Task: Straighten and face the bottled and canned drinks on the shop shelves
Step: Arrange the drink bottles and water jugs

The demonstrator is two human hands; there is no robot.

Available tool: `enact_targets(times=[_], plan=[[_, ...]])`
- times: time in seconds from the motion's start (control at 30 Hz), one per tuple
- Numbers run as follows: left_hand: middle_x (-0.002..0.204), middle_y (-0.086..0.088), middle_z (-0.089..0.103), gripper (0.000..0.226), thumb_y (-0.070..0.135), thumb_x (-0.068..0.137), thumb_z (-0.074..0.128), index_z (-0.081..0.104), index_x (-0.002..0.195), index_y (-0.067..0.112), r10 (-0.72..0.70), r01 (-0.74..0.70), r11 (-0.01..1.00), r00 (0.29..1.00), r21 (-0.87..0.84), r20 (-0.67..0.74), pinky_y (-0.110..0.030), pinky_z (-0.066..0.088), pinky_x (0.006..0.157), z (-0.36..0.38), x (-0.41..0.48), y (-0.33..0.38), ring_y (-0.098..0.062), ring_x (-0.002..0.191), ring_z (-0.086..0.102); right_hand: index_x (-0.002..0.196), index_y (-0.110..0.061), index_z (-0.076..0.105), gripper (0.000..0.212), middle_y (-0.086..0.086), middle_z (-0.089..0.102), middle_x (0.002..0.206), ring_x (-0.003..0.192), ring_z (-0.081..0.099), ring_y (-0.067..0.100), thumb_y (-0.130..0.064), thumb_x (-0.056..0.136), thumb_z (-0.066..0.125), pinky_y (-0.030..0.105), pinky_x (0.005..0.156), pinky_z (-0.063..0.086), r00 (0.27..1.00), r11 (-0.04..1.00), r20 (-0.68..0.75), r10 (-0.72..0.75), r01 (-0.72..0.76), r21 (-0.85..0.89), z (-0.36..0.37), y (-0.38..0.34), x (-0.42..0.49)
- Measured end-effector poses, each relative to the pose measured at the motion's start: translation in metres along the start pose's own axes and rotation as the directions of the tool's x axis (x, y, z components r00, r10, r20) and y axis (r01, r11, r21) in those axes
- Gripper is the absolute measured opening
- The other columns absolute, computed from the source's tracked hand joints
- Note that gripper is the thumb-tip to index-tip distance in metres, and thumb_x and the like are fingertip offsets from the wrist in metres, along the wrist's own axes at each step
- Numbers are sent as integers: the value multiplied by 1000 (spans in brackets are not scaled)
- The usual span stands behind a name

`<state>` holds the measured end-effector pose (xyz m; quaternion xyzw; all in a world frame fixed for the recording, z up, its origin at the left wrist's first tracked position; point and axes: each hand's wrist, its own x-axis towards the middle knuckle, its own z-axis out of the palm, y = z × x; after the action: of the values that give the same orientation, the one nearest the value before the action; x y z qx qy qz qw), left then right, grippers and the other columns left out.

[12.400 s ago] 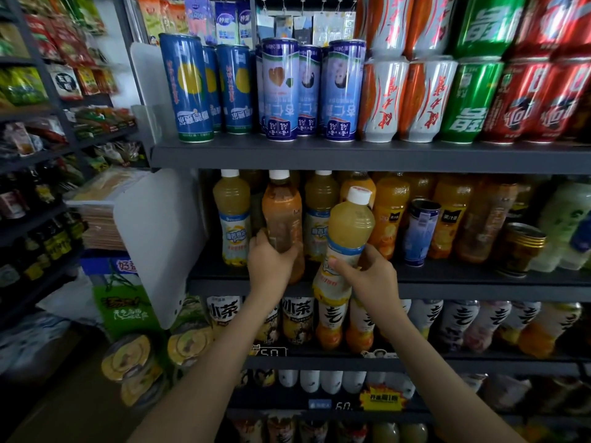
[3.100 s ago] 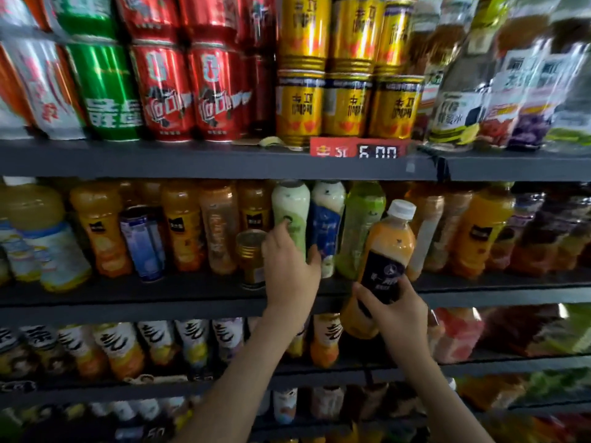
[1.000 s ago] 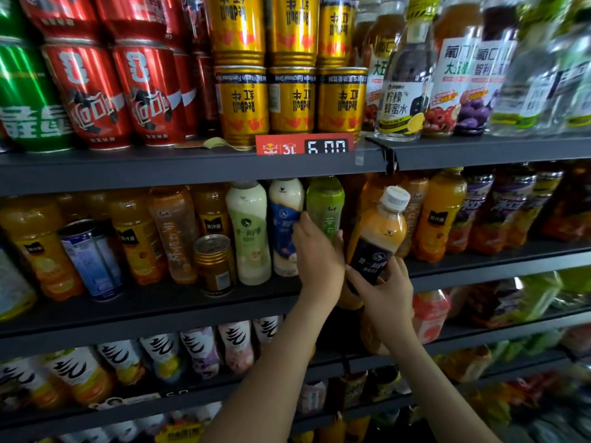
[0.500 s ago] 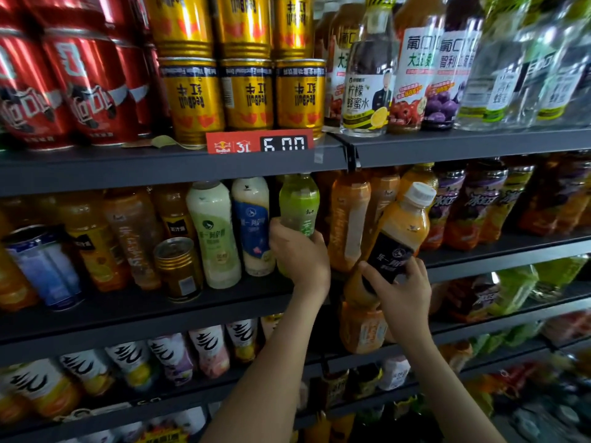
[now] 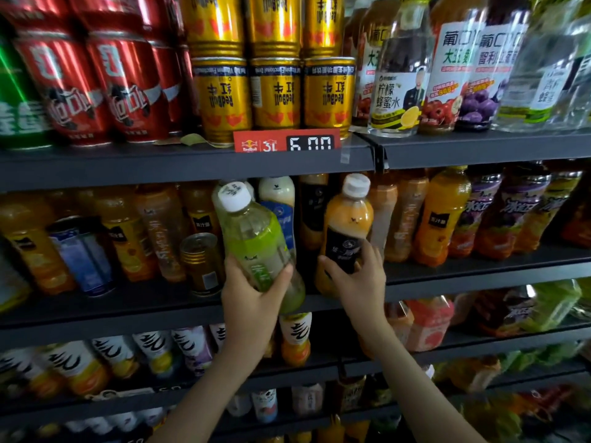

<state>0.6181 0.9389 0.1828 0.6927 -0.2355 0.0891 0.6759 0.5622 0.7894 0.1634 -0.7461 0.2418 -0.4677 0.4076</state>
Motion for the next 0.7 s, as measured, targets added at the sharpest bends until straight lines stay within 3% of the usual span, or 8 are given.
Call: enact_targets(times=[0.13,0.23,0.37,0.5,0.6,0.7], plan=[[97,17,61,46,20,75,78,46,103,38,-37,37,999,999,10,-4,-4,46,69,-24,4,2,14,86,58,126,-13,54,60,-4,53,110,109,51,13,-34,75,77,26,88,42,1000,997,24,5,-3,-74,23,-2,13],[98,17,60,46,21,75,78,48,108,32,-92,92,996,996,0,1,-1,44,66,-37,8,1,18,83,56,129,-12,50,63,3,54,117,111,51,18,-38,77,74,25,86,39,998,990,51,44,-37,-133,34,-3,26],[94,19,59,49,18,75,79,47,110,30,-134,133,991,991,29,24,1,42,61,-53,12,1,24,75,53,138,-11,40,71,9,50,131,123,46,23,-37,80,72,25,91,35,990,986,117,82,-64,-154,44,-3,41],[93,17,63,47,20,73,80,51,108,33,-198,194,980,976,51,94,-4,46,63,-66,14,-2,17,78,58,144,-9,30,80,13,42,140,131,38,25,-31,80,73,30,101,33,982,982,147,117,-91,-167,44,-7,41],[94,14,66,46,22,73,80,55,111,27,-262,257,965,952,52,157,-12,48,65,-69,13,-4,9,79,62,146,-5,25,85,15,35,142,133,34,26,-25,80,74,26,101,31,997,990,69,40,-30,-140,43,-16,17],[95,15,65,49,22,73,80,54,114,26,-278,270,960,938,70,205,-9,46,63,-65,9,-6,9,80,60,142,-8,31,76,6,43,132,124,41,17,-28,81,72,19,96,36,997,996,42,-68,70,-60,38,-35,-14]])
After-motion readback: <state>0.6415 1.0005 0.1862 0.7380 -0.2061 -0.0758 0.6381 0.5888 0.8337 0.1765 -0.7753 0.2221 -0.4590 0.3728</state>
